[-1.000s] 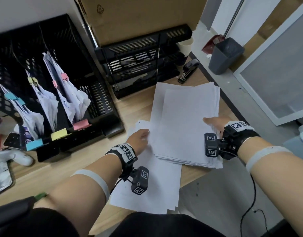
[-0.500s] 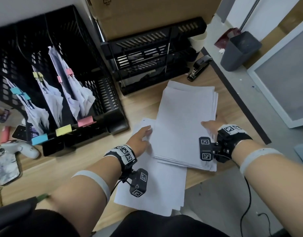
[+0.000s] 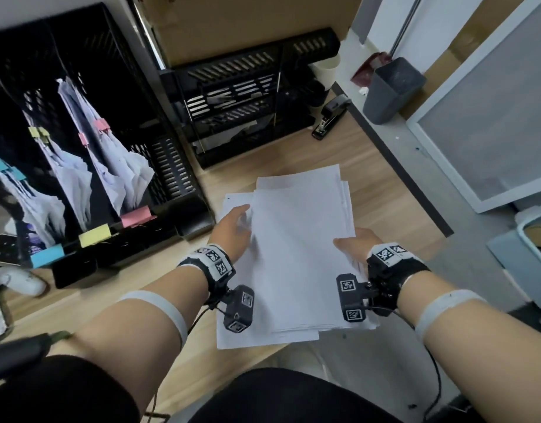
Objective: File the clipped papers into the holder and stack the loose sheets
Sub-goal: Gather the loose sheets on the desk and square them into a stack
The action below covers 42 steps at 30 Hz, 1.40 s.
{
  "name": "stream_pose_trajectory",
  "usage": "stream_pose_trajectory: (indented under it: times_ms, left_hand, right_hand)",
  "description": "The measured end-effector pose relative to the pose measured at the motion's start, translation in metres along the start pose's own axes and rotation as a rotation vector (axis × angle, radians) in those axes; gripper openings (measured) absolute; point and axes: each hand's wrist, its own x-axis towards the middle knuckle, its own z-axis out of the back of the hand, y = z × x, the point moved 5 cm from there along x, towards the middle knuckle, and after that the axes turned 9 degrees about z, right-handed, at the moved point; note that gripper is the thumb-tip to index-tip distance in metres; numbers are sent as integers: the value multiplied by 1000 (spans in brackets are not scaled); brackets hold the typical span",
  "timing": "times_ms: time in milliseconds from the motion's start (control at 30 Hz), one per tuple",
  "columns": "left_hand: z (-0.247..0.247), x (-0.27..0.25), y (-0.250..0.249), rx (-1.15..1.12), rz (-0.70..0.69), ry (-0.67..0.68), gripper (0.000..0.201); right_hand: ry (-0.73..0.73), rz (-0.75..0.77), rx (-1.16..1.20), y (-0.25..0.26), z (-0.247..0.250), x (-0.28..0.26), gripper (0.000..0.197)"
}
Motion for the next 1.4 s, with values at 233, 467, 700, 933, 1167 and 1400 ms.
stream_pose_trajectory:
  times_ms: [233,467,700,933,1167,1400]
  left_hand:
    - [22,-16,35,176,171,-117,61]
    - [22,-13,40,154,297,-190,63]
    - [23,-22,53,104,416,-135,65]
    - [8,-22,56,-68,347,76,49]
    - [17,-36,-29,-602,74,124,46]
    - [47,-55,-118,-655,-286,89,48]
  right_hand:
    - [-55,-36,-87,15,-36,-9,38]
    - [70,-103,-60,24,-76,-18,61]
    - [89,-30,-41,11,-94,-21,60]
    - [-13,200,174,26,-55,-44,32]
    - [-227,520,233,81,16,-87,15]
    - [-423,610,578,101,57,-104,31]
